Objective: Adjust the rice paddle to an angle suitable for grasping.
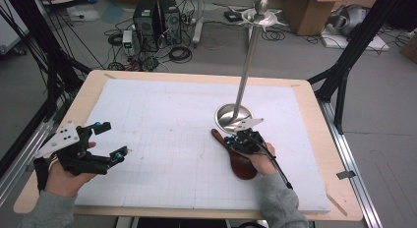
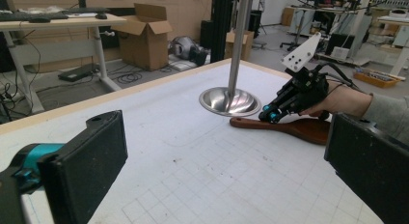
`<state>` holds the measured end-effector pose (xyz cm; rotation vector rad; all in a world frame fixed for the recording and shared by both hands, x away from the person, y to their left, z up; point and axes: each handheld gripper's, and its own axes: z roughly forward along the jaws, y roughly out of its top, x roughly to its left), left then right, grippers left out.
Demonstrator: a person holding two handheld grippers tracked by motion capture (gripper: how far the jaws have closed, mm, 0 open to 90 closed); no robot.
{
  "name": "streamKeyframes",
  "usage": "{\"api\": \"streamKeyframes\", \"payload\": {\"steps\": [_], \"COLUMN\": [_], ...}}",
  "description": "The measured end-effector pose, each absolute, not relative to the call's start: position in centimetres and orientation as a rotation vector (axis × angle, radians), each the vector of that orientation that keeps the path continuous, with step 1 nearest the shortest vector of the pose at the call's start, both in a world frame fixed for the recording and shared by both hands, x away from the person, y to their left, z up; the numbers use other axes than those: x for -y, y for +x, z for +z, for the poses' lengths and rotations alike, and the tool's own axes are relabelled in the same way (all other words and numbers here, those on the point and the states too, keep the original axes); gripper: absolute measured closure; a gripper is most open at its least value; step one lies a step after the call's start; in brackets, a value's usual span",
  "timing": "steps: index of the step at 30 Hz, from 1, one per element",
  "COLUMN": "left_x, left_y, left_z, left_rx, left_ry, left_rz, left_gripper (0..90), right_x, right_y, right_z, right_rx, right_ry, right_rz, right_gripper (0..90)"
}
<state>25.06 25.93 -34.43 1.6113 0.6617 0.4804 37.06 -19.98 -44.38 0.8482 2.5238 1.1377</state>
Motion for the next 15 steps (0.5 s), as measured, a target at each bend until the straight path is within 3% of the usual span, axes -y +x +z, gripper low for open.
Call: {"api": "streamKeyframes", "payload": {"steps": [15], "left_x": [-26.2], "left_y": [25.1], "left_z": [-34.6], "left_rx": [-0.683], "left_ry": [1.610], "left_rz": [0.488], "left_gripper": [1.8], "right_x": [18.7], "right_y": [36.8], "right_z": [-44.1], "right_rx": [-2.567], "right_ry": [0.789], "right_rz": [1.131], "right_gripper": [89.6]}}
